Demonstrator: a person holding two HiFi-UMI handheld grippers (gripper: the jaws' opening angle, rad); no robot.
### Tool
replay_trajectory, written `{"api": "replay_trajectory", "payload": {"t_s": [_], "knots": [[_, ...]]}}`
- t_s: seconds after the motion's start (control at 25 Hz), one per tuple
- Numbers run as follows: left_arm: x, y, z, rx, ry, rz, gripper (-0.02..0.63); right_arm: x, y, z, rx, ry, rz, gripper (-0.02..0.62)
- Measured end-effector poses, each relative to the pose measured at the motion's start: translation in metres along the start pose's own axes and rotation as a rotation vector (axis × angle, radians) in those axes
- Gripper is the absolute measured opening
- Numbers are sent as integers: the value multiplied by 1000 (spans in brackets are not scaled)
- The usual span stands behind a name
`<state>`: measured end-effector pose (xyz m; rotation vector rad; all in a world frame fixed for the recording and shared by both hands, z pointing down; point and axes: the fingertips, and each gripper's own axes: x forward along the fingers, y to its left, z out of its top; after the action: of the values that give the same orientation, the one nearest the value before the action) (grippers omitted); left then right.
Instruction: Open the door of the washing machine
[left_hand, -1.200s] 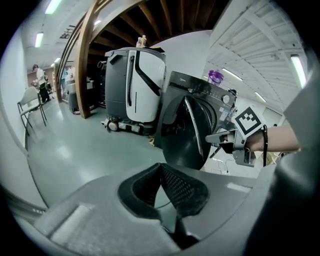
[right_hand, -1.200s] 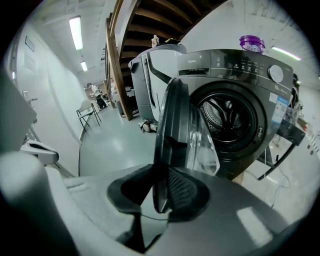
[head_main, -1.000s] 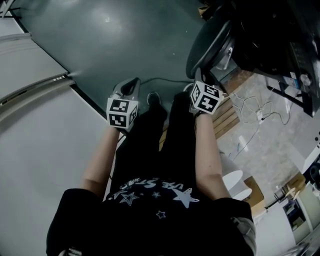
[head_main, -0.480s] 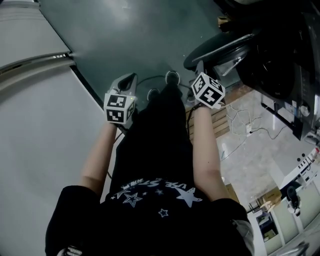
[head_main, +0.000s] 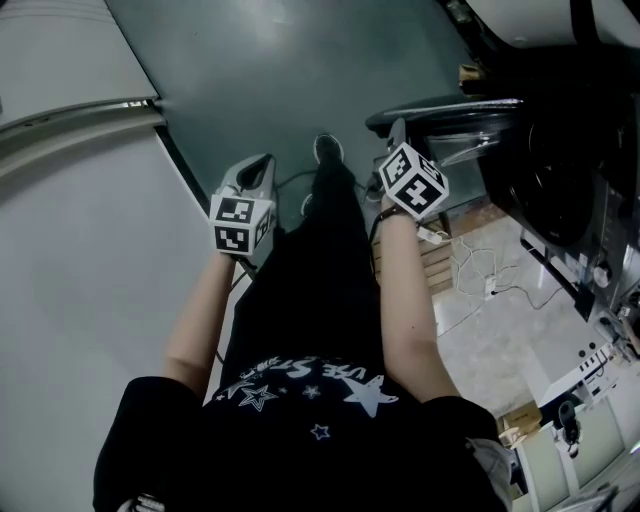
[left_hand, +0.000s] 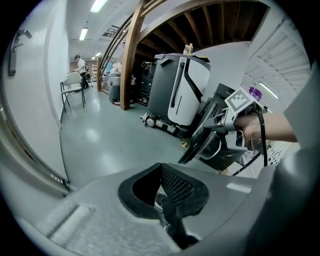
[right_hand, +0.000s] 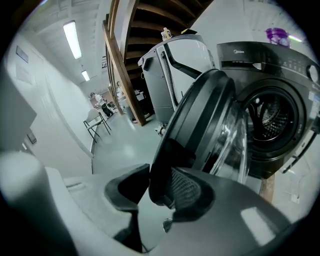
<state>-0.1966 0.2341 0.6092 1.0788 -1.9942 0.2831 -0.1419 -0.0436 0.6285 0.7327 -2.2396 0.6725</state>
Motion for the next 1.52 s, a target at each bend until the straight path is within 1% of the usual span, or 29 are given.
{"api": "replay_trajectory", "payload": {"t_s": [0.24,0.48,0.68,0.8,1.04,1.24,1.4,1.52], "knots": [[19,26,31,-8,8,35,11,35,34,28,3,-8,17,137],[38,39,57,-38,29,36,11,64,61,53,21,-20,-10,137],[52,58,68,-74,47,60,11,88,75,75,37,-29,-31,137],[58,65,75,-92,51,73,11,102,78,87,27,-24,-41,136],[72,77,90,-115,52,89,11,130,86,115,-35,-20,-57,125],[83,86,101,-125,47,107,11,153,88,139,-48,-33,-66,101],[89,94,107,-131,48,117,11,170,90,158,-51,-43,-68,101],[92,102,110,-145,40,126,11,178,90,171,-76,-56,-70,100]]}}
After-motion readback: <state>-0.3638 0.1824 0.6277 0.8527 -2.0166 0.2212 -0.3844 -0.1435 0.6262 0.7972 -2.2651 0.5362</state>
